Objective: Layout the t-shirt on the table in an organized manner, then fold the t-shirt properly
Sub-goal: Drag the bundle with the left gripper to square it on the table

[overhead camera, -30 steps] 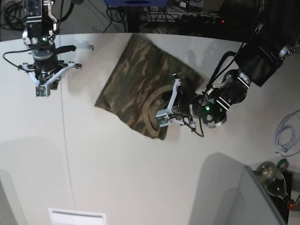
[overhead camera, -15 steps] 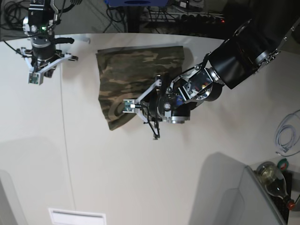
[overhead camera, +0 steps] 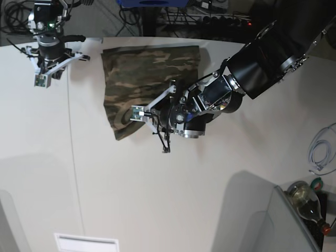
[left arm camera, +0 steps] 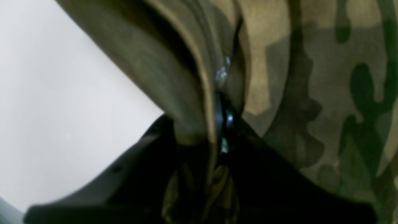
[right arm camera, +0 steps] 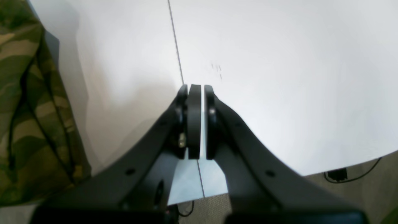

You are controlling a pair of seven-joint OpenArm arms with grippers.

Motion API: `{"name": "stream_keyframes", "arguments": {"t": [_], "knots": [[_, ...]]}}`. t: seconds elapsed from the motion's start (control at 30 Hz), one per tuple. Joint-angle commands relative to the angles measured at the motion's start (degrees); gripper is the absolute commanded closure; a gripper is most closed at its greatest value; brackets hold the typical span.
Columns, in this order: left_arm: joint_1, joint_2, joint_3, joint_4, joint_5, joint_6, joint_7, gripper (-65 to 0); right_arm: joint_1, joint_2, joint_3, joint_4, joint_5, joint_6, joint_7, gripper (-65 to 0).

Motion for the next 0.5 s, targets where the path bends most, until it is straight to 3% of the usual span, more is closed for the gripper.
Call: {"name": "stream_keyframes", "arguments": {"t": [0.0,0.23,0.37,0.47], "knots": [[-1.2,0.3,-0.2,0.8,-0.1,-0.5,-0.3,0.0,0.0,0.1,0.1,1.3,0.1,0.0,1.4,-1.4],[-1.5,0.9,-0.3,0.8,-0.1,-0.7,0.0,0.0,0.0,0.1,0.1,1.2,0.1,0.0,1.4,-1.4],[-2.6,0.9,-0.2,0.9,-0.1,-0.8,0.1,-30.4,0.0,0.2,0.1,1.0,0.1,0.0,1.3,-1.4],[-3.6,0.7,-0.2,2.7,-0.1,-0.8,0.1,-45.9,0.1,0.2,0.1,1.0,0.1,0.0,1.2,-1.4]]}}
